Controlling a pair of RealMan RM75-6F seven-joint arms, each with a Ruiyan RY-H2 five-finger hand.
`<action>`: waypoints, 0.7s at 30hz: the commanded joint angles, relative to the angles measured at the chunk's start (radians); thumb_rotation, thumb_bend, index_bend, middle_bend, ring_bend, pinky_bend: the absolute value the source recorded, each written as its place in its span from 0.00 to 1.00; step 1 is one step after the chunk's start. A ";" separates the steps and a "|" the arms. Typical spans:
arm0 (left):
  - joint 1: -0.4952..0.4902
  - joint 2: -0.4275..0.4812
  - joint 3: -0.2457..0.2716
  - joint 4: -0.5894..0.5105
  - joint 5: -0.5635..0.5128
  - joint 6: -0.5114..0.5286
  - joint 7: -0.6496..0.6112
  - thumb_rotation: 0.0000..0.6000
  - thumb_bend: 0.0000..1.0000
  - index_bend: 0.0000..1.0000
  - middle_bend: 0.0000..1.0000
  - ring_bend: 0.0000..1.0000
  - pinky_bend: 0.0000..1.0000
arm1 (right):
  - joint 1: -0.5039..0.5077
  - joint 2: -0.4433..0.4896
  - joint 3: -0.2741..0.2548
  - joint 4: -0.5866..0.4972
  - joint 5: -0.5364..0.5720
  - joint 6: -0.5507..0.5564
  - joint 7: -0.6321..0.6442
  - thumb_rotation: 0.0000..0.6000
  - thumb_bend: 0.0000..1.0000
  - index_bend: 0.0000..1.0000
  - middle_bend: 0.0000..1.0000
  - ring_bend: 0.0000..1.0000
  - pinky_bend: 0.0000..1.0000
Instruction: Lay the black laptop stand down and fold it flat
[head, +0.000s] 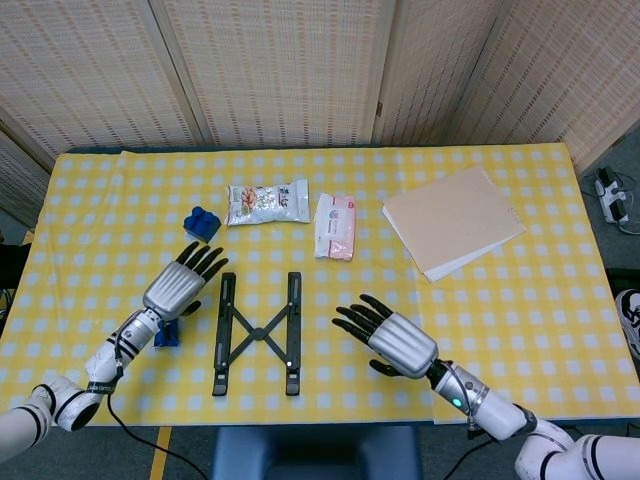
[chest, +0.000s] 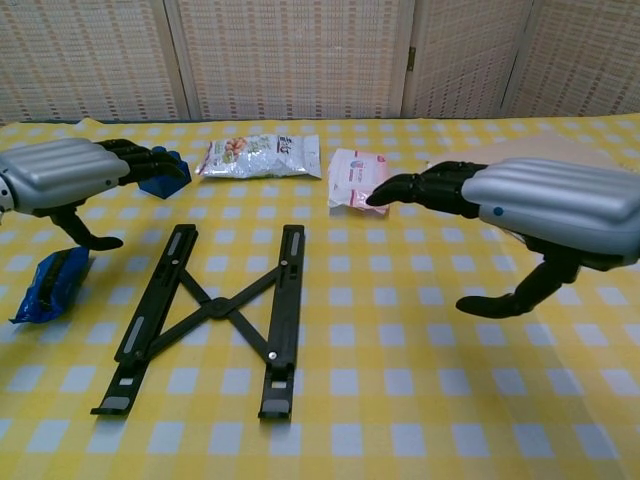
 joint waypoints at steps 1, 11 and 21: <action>-0.019 -0.028 -0.003 0.042 -0.022 -0.027 0.012 1.00 0.32 0.04 0.00 0.00 0.00 | 0.006 -0.020 0.013 0.015 0.011 -0.014 -0.022 1.00 0.34 0.00 0.08 0.10 0.04; -0.056 -0.103 0.012 0.138 -0.044 -0.061 -0.026 1.00 0.32 0.03 0.00 0.00 0.00 | 0.022 -0.195 0.049 0.182 -0.001 -0.014 -0.115 1.00 0.34 0.00 0.04 0.05 0.02; -0.071 -0.147 0.036 0.205 -0.041 -0.059 -0.035 1.00 0.32 0.03 0.00 0.00 0.00 | 0.038 -0.381 0.059 0.401 -0.035 0.023 -0.073 1.00 0.26 0.00 0.00 0.00 0.00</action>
